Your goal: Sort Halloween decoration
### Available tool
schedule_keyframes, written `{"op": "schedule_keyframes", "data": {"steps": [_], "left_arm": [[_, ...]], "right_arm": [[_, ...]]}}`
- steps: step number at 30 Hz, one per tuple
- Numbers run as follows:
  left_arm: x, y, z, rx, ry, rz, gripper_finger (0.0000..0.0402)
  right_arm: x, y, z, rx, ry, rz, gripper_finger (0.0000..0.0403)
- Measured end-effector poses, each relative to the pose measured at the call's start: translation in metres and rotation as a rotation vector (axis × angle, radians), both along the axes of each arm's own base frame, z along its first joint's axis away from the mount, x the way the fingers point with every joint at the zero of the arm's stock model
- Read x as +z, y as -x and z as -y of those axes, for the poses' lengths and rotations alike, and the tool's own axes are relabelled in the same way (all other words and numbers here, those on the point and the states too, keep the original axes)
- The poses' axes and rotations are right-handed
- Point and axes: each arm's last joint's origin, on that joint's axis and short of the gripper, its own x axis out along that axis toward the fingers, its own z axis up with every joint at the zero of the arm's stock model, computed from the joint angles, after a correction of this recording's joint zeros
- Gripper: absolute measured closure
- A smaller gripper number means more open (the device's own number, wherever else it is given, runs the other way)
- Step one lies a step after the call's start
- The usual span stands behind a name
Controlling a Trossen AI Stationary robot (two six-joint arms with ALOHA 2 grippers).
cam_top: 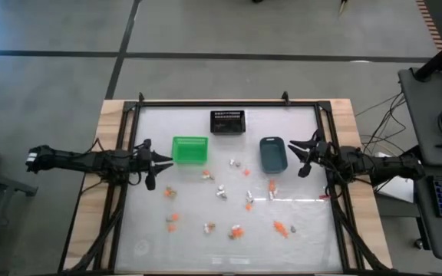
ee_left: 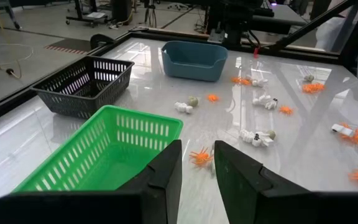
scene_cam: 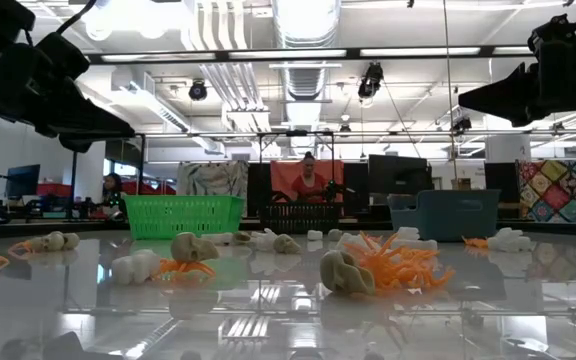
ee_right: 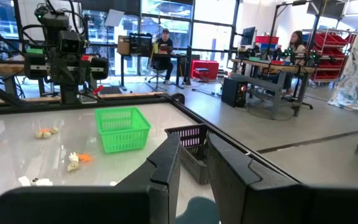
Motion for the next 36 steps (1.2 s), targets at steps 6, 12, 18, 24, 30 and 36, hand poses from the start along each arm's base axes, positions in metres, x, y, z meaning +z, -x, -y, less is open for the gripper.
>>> {"op": "schedule_keyframes", "data": {"steps": [6,12,18,24,30,36], "left_arm": [[0.000,0.000,0.000,0.000,0.000,0.000,0.0323],[0.000,0.000,0.000,0.000,0.000,0.000,0.0323],[0.000,0.000,0.000,0.000,0.000,0.000,0.0323],[0.000,0.000,0.000,0.000,0.000,0.000,0.0323],[0.002,0.000,0.000,0.000,0.001,0.017,0.0323],[0.030,-0.003,-0.002,0.096,0.188,0.354,0.0323]], "right_arm": [[0.000,0.000,0.000,0.000,0.000,0.000,0.0335],[0.000,0.000,0.000,0.000,0.000,0.000,0.0335],[0.000,0.000,0.000,0.000,0.000,0.000,0.0335],[0.000,0.000,0.000,0.000,0.000,-0.001,0.0335],[0.000,0.000,0.000,0.000,0.000,0.000,0.0335],[0.000,0.000,0.000,0.005,-0.283,0.126,0.0335]]}}
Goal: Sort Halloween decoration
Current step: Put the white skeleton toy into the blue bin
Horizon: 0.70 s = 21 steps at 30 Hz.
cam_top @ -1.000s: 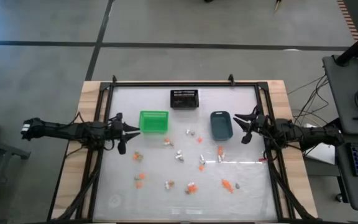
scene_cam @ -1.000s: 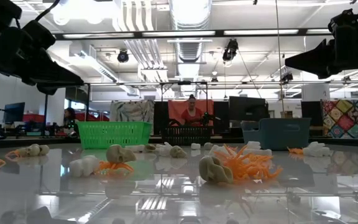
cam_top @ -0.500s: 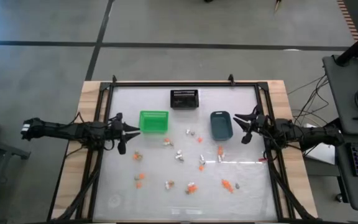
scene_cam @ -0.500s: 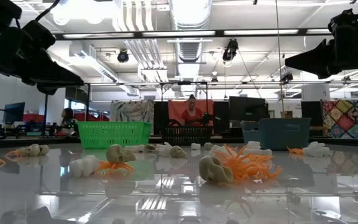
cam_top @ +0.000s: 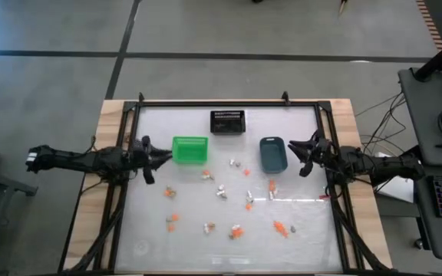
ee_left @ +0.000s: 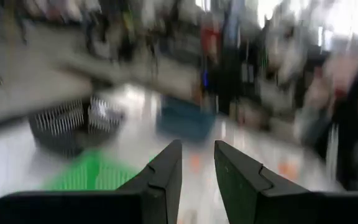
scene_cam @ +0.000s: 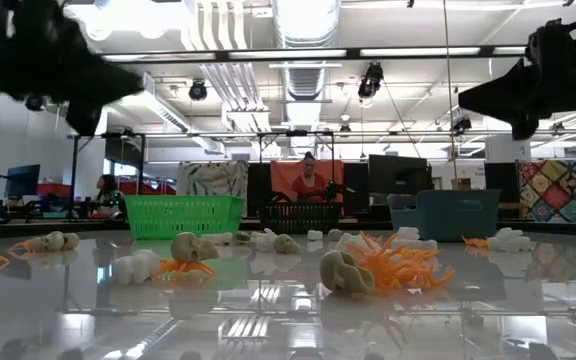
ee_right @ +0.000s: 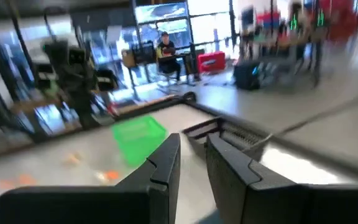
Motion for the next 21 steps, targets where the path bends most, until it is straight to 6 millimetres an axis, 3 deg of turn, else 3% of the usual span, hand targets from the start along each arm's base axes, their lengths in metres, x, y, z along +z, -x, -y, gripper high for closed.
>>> {"op": "schedule_keyframes", "data": {"steps": [4,9,21], "left_arm": [[0.019,0.001,0.000,0.005,-0.014,0.196,0.0323],[0.030,-0.003,0.001,-0.013,-0.017,0.315,0.0323],[0.020,-0.027,0.005,-0.095,0.137,0.284,0.0323]], "right_arm": [[0.007,0.001,0.002,-0.067,-0.179,0.159,0.0335],[0.019,0.000,-0.001,0.085,-0.177,0.267,0.0335],[0.018,-0.005,-0.003,0.156,-0.323,0.303,0.0335]]}}
